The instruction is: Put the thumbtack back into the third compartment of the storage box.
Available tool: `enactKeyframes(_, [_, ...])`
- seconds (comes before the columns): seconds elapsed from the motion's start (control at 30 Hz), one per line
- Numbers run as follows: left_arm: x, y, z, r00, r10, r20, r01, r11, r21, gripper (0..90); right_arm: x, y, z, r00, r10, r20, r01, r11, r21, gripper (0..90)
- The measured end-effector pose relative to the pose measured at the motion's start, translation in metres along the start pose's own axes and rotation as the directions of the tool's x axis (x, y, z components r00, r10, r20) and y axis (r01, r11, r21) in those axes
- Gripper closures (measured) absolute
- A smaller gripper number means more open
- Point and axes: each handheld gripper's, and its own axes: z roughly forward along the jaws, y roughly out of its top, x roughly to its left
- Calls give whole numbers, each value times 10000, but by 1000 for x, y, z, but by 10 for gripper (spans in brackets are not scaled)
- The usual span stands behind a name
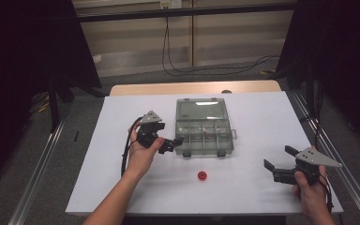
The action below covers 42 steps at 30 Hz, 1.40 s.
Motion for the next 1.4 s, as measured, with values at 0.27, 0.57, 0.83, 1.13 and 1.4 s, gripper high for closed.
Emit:
enactKeyframes(0.27, [3,-10,-16,9997,-61,-225,57,9998,-201,0,1,0,1,10000,-24,-10,24,10000,15,33])
enactKeyframes(0.57, [7,-23,-34,9979,-249,-603,212,9979,-612,0,2,0,1,10000,-33,-10,33,10000,32,33])
enactKeyframes(0.83, [10,-35,-48,9940,-450,-997,342,9937,-1069,0,3,0,2,10000,-34,-18,34,10000,39,33])
enactKeyframes(1.13, [9,-50,-63,9926,-431,-1134,252,9877,-1546,0,4,0,2,10000,-30,14,30,10000,37,32])
enactKeyframes(1.4, [12,-62,-78,9890,-572,-1367,289,9791,-2011,0,6,1,2,10000,-41,-49,41,10000,37,32])
